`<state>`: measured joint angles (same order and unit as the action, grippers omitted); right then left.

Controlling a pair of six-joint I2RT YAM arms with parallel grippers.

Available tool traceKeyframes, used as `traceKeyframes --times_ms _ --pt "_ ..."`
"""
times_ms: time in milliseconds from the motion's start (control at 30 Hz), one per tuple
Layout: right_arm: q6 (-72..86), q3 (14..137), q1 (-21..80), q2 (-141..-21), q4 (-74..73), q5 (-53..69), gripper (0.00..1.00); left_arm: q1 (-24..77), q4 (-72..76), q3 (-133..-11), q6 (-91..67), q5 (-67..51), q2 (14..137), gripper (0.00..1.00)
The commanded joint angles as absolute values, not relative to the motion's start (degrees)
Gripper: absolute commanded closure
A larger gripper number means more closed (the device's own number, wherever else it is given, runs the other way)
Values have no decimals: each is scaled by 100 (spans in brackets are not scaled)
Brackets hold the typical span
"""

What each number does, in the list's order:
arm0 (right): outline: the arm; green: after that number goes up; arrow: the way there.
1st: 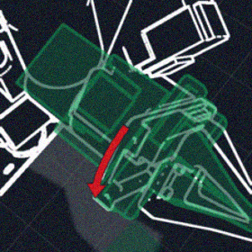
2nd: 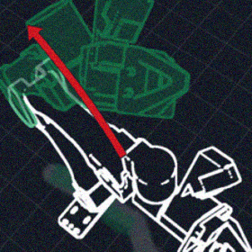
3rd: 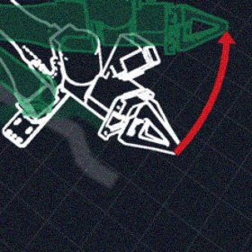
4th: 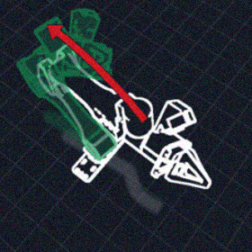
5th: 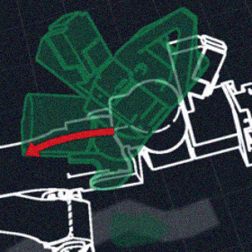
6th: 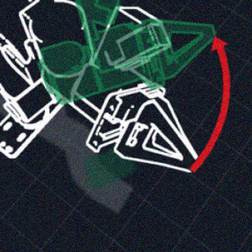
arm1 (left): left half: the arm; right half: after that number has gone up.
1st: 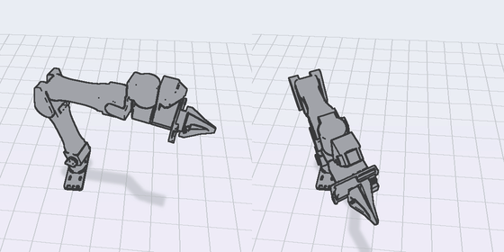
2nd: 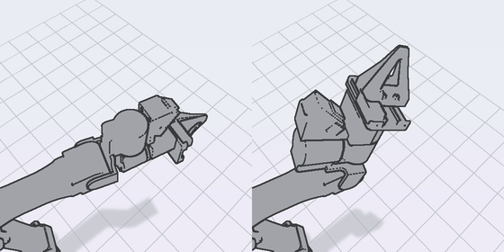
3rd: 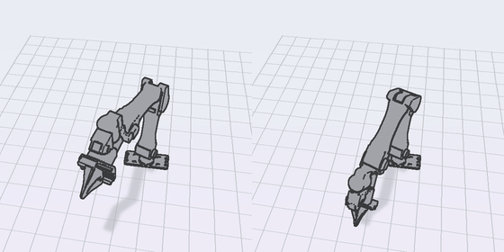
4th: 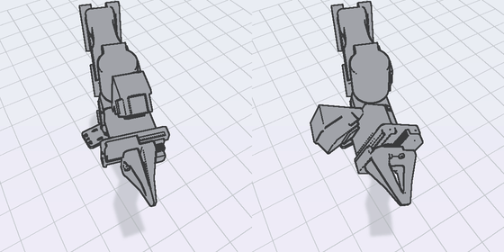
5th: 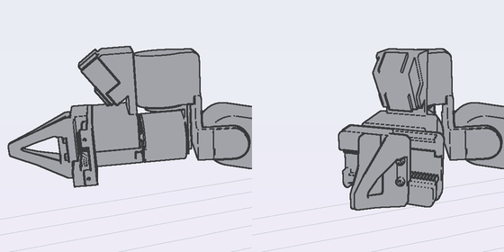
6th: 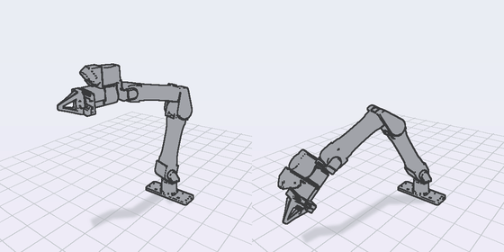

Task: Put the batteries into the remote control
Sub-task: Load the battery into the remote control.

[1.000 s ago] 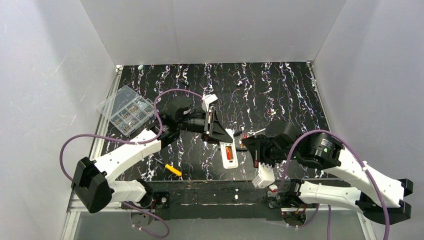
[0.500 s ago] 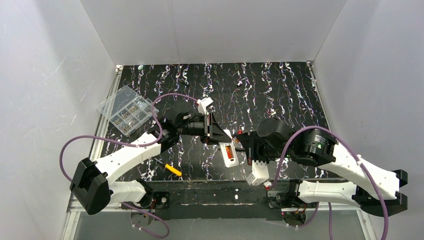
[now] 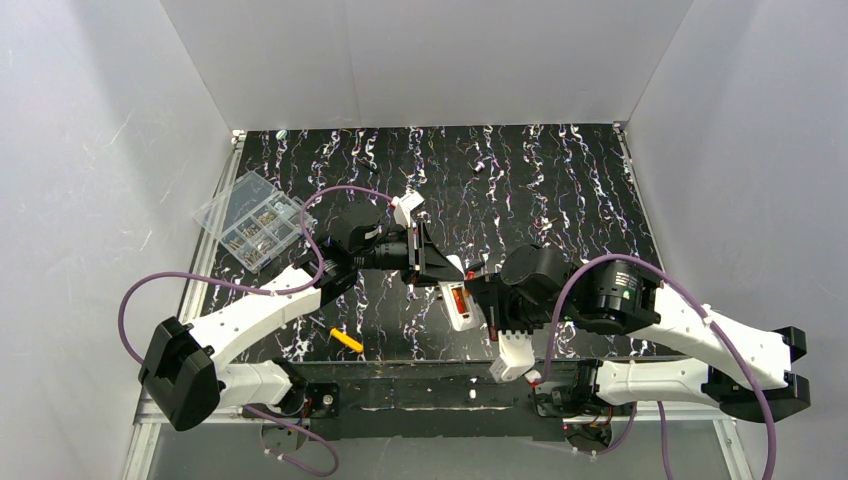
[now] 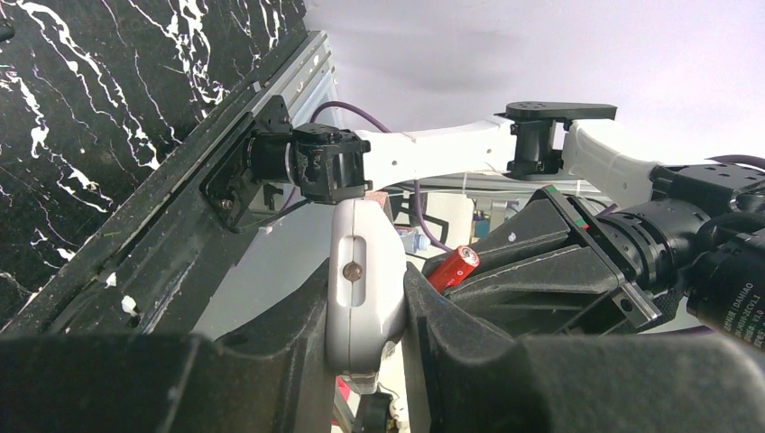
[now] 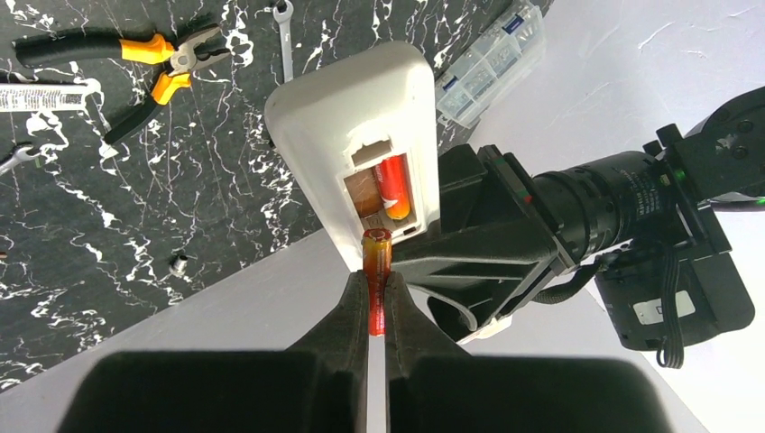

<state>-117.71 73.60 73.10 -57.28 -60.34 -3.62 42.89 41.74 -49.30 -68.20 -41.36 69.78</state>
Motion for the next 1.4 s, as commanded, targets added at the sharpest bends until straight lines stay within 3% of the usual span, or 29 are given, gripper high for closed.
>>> traceKeyframes --times_ms 0,700,1133,1367 --pt "-12708 7359 7402 -5730 -6232 -639 99 4308 4493 -5034 -6879 -4434 6842 100" --pt "-12839 6997 7576 -5748 -6235 -825 99 4307 4683 -5088 -7101 -4599 6974 100" --pt "-12828 6947 7576 -5779 -6149 -756 70 4307 4745 -5096 -7119 -4646 6992 100" --pt "-12824 6926 7576 -5767 -6120 -709 68 4307 4772 -5076 -7134 -4643 6988 100"
